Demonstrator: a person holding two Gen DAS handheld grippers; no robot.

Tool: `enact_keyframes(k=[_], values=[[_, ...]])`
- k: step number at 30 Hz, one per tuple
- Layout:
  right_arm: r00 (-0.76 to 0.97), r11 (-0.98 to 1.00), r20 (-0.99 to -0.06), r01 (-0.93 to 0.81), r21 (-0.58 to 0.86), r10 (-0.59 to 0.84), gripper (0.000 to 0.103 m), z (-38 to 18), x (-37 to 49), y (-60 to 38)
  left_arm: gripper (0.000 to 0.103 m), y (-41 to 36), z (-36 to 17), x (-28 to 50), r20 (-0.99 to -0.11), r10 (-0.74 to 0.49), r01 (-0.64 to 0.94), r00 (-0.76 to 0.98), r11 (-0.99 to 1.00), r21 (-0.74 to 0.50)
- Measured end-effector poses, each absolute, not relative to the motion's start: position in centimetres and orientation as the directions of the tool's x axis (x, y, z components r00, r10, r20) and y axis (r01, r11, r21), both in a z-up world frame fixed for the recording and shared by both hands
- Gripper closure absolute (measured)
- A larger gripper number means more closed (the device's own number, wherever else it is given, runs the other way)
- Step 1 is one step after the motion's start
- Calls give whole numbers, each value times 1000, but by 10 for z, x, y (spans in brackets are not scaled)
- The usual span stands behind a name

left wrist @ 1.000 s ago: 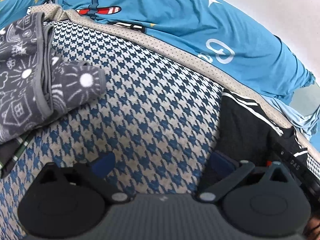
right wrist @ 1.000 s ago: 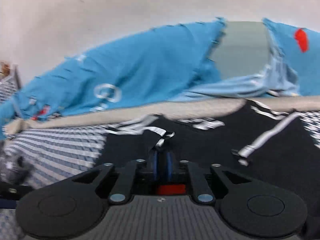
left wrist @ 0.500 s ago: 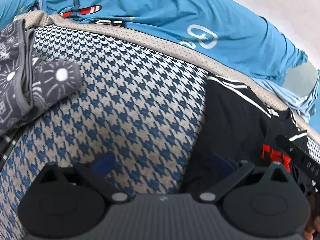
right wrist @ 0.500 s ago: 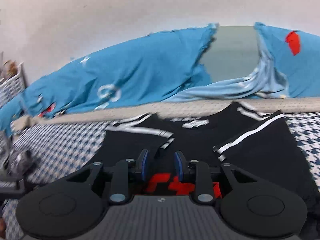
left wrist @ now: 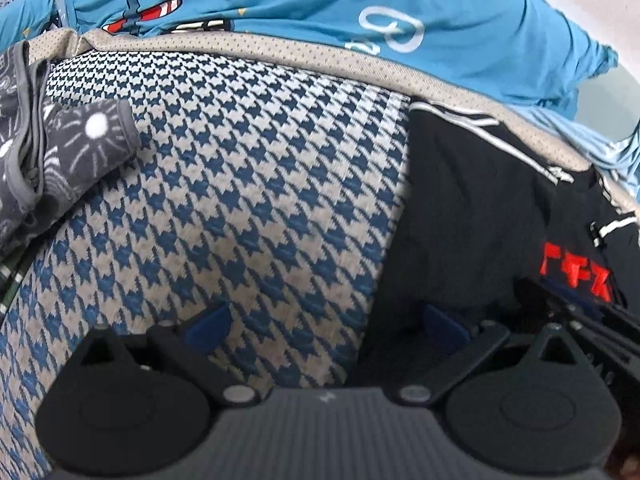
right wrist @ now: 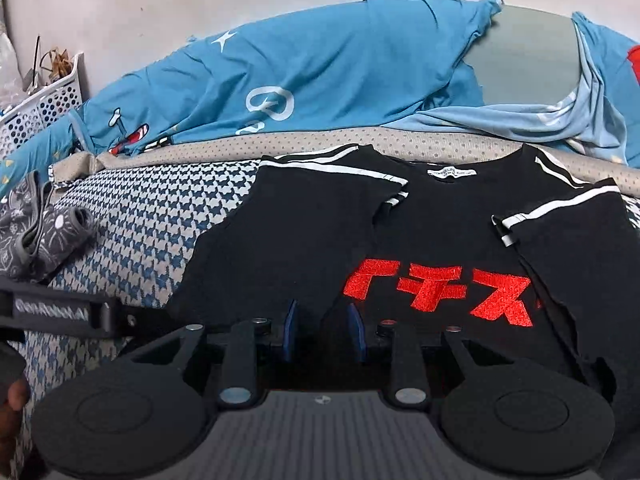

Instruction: Fold clothes

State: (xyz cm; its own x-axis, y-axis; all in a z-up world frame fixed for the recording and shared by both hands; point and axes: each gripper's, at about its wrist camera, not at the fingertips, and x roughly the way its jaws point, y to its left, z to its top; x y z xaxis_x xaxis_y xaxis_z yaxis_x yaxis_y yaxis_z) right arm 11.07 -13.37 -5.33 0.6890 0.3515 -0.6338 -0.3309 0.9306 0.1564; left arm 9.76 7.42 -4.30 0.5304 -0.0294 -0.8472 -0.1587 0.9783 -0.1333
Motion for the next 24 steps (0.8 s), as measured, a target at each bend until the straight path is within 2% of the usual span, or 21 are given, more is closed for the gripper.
enact_keyframes(k=[10, 24], values=[[681, 937, -651, -315, 153, 336, 74, -47, 107, -143, 0, 57, -52, 93, -840, 47, -96, 541, 995, -5], [715, 954, -632, -233, 187, 298, 74, -17, 84, -212, 0, 59, -36, 87, -822, 24, -117, 569, 992, -51]])
